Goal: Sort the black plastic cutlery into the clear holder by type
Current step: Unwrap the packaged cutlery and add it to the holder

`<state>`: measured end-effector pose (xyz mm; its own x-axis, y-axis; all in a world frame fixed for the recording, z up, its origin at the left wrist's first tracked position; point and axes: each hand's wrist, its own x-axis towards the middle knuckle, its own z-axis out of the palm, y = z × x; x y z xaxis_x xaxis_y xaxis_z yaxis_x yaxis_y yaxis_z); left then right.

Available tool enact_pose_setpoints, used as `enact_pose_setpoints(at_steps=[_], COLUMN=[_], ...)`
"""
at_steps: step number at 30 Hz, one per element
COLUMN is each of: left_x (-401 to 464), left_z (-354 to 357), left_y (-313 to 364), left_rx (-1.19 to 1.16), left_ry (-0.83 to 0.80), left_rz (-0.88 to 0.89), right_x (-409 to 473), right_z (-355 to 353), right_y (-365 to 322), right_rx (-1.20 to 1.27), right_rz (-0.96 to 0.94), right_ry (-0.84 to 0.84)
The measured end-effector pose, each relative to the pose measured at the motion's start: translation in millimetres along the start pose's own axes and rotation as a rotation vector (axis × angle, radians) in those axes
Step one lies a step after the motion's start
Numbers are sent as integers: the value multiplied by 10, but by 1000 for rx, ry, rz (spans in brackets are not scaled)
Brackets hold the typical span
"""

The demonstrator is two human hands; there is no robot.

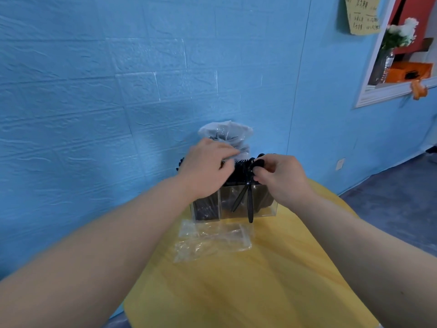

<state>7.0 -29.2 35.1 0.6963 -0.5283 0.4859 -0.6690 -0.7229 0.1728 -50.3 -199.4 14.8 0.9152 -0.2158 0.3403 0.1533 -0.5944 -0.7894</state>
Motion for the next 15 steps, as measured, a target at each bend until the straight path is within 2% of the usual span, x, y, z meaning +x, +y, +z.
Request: enact_pose_setpoints(at_steps=[2,4,6,11,13,15], left_x=[39,84,140,362,430,451], left_z=[-22,-67,-172,-585,-652,-617], left_y=[156,227,258,222,208,204], left_rx=[-115,-182,-178,-119,-38,45], left_ry=[-63,-61,37,418,449,410], left_rz=[37,-3,-43,-38,-8,20], right_x=[14,22,25,37,32,24], right_z=[-6,-21,-71,-290,-322,-332], right_y=[-34,-55,-49,45,76,93], right_rx=[44,84,102,161,146,107], right_rz=[-17,-34,-31,57,60,36], right_ry=[-9,18,91,270,284,297])
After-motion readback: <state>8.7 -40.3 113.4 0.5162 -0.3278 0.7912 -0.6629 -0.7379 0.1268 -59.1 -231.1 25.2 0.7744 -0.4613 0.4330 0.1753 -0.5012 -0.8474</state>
